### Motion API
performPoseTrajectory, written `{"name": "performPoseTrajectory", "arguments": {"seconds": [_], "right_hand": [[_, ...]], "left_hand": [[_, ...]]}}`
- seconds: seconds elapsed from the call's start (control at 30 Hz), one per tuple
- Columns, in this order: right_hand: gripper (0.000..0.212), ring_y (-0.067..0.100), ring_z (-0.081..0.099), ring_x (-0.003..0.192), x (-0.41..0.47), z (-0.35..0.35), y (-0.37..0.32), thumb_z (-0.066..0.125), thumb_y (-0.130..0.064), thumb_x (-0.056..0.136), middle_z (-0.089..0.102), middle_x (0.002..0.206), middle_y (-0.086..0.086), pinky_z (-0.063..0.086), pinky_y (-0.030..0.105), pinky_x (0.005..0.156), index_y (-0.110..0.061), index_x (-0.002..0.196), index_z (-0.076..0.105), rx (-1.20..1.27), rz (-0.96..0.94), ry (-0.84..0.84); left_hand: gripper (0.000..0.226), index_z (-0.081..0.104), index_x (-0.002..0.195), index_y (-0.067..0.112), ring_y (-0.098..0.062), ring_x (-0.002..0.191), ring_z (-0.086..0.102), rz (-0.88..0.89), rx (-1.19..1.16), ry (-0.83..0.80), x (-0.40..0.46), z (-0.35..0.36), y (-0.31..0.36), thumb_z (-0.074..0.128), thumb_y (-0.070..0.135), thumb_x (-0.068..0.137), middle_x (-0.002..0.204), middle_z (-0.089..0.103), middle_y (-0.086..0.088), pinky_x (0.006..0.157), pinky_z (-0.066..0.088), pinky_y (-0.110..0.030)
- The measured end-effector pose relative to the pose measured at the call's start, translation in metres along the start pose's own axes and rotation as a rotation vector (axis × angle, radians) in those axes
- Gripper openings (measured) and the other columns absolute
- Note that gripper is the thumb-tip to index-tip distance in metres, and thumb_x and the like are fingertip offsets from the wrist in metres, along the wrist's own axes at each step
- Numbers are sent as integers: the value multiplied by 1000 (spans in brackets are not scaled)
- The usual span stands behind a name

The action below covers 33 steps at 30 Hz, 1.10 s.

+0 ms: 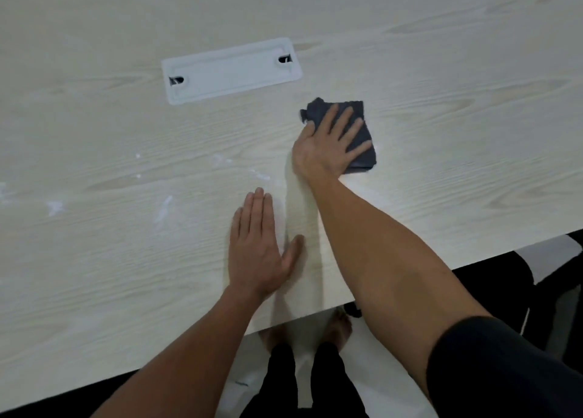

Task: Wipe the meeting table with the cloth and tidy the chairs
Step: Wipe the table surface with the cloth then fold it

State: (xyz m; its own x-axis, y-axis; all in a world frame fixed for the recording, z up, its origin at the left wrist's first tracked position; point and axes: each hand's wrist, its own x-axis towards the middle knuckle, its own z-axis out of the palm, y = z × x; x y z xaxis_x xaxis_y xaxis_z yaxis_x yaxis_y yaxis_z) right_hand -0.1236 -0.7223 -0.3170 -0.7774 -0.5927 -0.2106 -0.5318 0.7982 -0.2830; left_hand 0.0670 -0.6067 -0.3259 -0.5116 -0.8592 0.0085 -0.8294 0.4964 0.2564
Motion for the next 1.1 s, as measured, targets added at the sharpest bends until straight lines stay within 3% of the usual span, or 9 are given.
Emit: {"name": "performPoseTrajectory", "arguments": {"seconds": [0.17,0.27,0.37,0.57,0.67,0.77,0.87,0.97,1.1], "right_hand": [[61,21,-8,164,-14,9,-23,14,-52,110,-1,177,-8,-12,59,127,-35,169,6,-204,-914,-255],[57,15,-4,163,3,-9,20,18,-53,111,6,176,-13,-14,48,129,-41,167,11,-227,-1150,-311],[58,15,-4,164,27,-30,77,19,-54,111,4,176,-13,-7,53,130,-43,167,10,-242,-948,-220],[64,23,-7,163,15,-59,164,12,-56,107,-4,177,-6,-13,60,126,-37,168,1,-107,-64,-22],[65,31,-7,163,-25,-34,129,14,-51,109,-3,178,1,-14,67,123,-29,169,3,-10,308,99],[67,36,-6,163,-50,-10,61,18,-48,109,-2,177,6,-14,71,120,-22,169,5,37,352,105],[68,35,-10,162,-60,16,-3,17,-47,109,-7,177,8,-16,70,121,-19,169,-1,10,116,37],[67,30,-13,162,-66,30,-49,15,-49,110,-10,177,3,-16,65,123,-23,169,-3,-71,-396,-134],[59,19,-6,164,-44,19,-25,18,-51,111,3,177,-10,-11,55,129,-37,168,10,-191,-1042,-309]], "left_hand": [[102,9,165,3,-25,163,-1,-123,88,-100,-7,4,-14,27,77,97,175,3,-14,132,5,-45],[101,10,165,3,-24,163,2,-130,66,-76,-9,2,-12,32,75,96,175,5,-13,132,6,-45],[101,10,165,4,-24,163,3,-133,42,-72,-9,0,-11,35,73,96,175,6,-13,132,7,-45],[100,13,165,2,-26,163,4,-127,24,-69,-8,-2,-10,38,71,97,175,8,-14,132,7,-46],[100,13,165,2,-26,163,4,-126,11,-70,-9,-4,-9,38,71,97,175,8,-14,132,8,-47],[100,12,165,3,-25,163,2,-127,4,-74,-8,-4,-8,37,71,97,175,7,-13,131,9,-47],[97,12,165,2,-26,163,3,-117,30,-78,-8,-2,-12,27,71,98,175,7,-14,131,8,-47],[104,12,164,1,-28,162,5,-105,51,-95,-6,-2,-14,2,76,93,174,11,-16,131,8,-47],[100,10,165,2,-26,163,4,-111,61,-69,-8,0,-13,23,76,98,174,10,-15,131,8,-45]]}}
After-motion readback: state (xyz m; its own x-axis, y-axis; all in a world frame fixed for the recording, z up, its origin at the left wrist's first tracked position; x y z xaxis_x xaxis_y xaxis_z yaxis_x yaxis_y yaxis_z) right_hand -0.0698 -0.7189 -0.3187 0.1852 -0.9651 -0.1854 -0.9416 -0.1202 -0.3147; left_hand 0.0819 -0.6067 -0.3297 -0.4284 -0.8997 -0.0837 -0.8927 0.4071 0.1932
